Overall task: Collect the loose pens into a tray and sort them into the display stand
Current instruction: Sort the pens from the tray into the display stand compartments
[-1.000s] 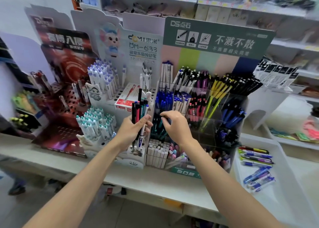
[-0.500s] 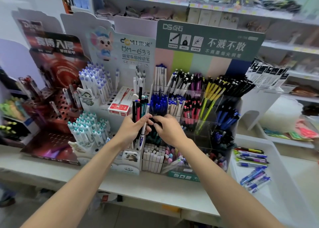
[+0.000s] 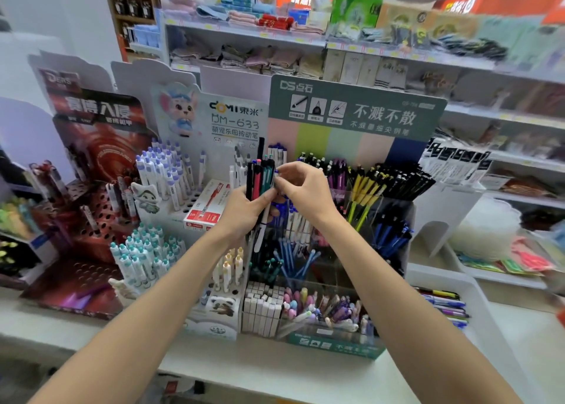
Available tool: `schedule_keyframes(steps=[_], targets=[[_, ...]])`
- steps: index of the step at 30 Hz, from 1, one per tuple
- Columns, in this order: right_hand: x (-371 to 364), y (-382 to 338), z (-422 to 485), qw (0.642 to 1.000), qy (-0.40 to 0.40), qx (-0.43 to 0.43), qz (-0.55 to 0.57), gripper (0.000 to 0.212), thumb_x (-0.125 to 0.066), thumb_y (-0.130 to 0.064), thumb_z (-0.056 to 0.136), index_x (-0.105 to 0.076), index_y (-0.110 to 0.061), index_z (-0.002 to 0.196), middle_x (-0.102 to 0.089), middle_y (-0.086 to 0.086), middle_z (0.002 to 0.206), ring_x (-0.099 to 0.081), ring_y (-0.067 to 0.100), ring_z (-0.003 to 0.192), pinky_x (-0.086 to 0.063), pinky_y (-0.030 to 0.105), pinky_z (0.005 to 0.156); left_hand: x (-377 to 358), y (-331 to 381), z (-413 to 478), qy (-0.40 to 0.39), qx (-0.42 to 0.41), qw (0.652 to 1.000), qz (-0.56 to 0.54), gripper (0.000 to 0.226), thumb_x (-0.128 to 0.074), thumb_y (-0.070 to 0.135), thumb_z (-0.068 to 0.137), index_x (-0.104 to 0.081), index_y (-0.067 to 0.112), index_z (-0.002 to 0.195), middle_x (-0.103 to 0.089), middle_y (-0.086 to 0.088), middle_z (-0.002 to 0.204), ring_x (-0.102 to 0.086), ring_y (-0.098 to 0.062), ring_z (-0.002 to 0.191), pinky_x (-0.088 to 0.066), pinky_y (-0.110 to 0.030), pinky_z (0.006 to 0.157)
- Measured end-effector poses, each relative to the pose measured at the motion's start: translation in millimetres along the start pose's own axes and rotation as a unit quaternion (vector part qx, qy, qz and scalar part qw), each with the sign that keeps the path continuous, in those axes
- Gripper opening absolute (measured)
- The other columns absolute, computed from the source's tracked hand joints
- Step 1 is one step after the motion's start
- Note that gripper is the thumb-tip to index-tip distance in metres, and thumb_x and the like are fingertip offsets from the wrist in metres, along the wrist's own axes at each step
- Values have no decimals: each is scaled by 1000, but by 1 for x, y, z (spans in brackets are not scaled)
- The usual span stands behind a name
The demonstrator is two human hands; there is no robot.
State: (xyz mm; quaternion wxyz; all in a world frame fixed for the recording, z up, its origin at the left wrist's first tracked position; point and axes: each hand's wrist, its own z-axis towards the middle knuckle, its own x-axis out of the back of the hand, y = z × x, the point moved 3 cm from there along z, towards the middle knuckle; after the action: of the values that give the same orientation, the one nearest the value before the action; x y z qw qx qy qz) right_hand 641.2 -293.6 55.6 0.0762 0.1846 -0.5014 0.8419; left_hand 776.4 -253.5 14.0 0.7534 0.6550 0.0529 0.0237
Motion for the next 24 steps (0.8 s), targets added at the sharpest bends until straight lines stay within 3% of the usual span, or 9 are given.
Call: schedule_keyframes(steps=[4,6,9,13,15,17,20,22,24], targets=[[3,-11,9,1000,-10,-11,23,14,-70,-3,88,-65,-4,101,-70,12,92,-65,11,71,-50,14,57,-3,6,10,0,-6,1000,-2,19,-61,24,97,-70,7,94,-75,-3,76,-68,-15,64,-56,-26,58],[7,-12,17,1000,6,-6,19,13,-70,-4,88,-64,-6,99,-69,9,90,-66,12,73,-53,19,62,-3,6,15,-2,0,1000,-9,25,-62,26,96,-70,4,101,-77,-9,87,-72,-21,74,-60,-29,65],[31,-16,36,994,105,14,18,13,-68,-5,88,-64,-8,100,-67,4,90,-66,15,82,-57,26,77,0,0,20,-5,28,998,-48,27,-59,20,98,-66,-1,112,-75,-15,101,-75,-27,89,-62,-37,76],[65,-31,61,962,260,77,22,12,-68,-4,88,-62,-7,97,-62,-3,85,-61,7,76,-53,18,73,9,-7,19,-9,41,997,-59,21,-56,18,100,-65,3,112,-74,-12,105,-75,-25,83,-62,-30,66],[64,-31,68,950,293,108,-11,11,-68,-5,87,-61,-9,95,-61,-9,82,-61,5,75,-53,20,72,10,-9,19,-12,43,997,-56,20,-56,17,100,-64,4,113,-75,-11,104,-75,-24,80,-60,-28,64],[51,-22,71,959,256,115,-49,10,-68,-5,87,-61,-7,95,-60,-10,81,-60,2,75,-53,18,72,10,-11,20,-14,48,997,-53,21,-56,18,100,-64,4,114,-76,-11,103,-75,-24,80,-60,-29,66],[23,6,67,974,141,100,-144,8,-68,-9,88,-64,-6,95,-64,0,85,-60,12,80,-53,25,76,8,-14,20,-18,58,997,-51,20,-57,19,100,-65,5,112,-76,-9,102,-74,-23,79,-61,-33,70],[12,21,60,961,87,98,-244,8,-69,-14,88,-69,-8,93,-68,6,89,-56,18,94,-47,34,85,9,-15,20,-23,64,996,-50,20,-57,19,99,-66,6,112,-76,-9,102,-74,-23,79,-61,-33,70],[11,22,54,934,100,136,-314,11,-68,-15,87,-74,-9,94,-71,6,94,-53,24,103,-34,33,87,9,-16,18,-29,70,996,-50,20,-57,19,99,-66,6,111,-76,-9,101,-74,-24,80,-60,-32,69]])
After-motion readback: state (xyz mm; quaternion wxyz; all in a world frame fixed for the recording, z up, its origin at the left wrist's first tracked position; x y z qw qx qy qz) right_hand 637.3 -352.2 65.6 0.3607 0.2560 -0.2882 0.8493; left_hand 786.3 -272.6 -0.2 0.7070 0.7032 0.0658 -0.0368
